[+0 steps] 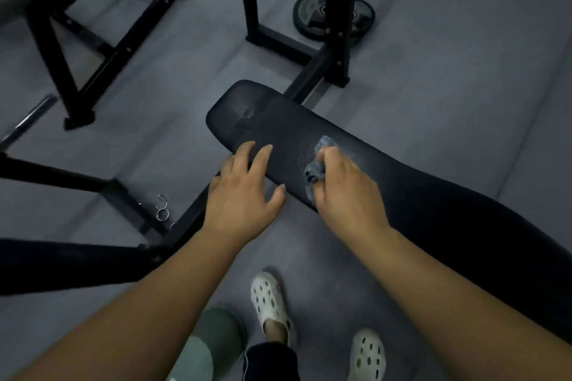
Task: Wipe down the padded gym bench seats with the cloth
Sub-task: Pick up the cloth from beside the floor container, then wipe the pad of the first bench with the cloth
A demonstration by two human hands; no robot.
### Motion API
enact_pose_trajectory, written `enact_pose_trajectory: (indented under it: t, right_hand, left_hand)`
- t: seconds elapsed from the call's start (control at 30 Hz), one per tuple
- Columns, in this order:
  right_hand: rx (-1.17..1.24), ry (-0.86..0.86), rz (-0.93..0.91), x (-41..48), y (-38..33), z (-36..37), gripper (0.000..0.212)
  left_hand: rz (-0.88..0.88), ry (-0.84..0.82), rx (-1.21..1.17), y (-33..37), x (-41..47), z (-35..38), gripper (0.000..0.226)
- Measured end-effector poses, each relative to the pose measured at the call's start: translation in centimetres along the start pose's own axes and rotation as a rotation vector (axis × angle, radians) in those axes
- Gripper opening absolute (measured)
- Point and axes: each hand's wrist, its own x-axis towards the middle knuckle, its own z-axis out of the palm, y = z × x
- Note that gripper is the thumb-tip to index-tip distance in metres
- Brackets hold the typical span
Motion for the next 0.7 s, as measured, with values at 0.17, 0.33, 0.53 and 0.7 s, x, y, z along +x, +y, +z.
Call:
enact_pose_trajectory:
  t: [0.17,0.33,0.53,0.7]
  right_hand:
    - [-0.003,-0.021,0.084,4.5,2.0,3.7,0.024]
    - [0.060,-0.101,0.108,9.7,3.8,8.3,0.024]
    - [0.016,-0.107,-0.035,16.1,5.7,13.8,0.018]
    - [-0.069,-0.082,-0.117,22.4,7.1,19.8,0.029]
  left_hand:
    - [0.051,-0.057,0.032,-3.8,6.4,3.7,0.073]
    - [0.005,-0.096,0.043,-7.4,11.2,7.7,0.073]
    - [-0.054,-0.053,0.001,-11.0,16.4,12.6,0.070]
    - [-0.068,-0.029,-0.046,-14.5,20.6,17.5,0.065]
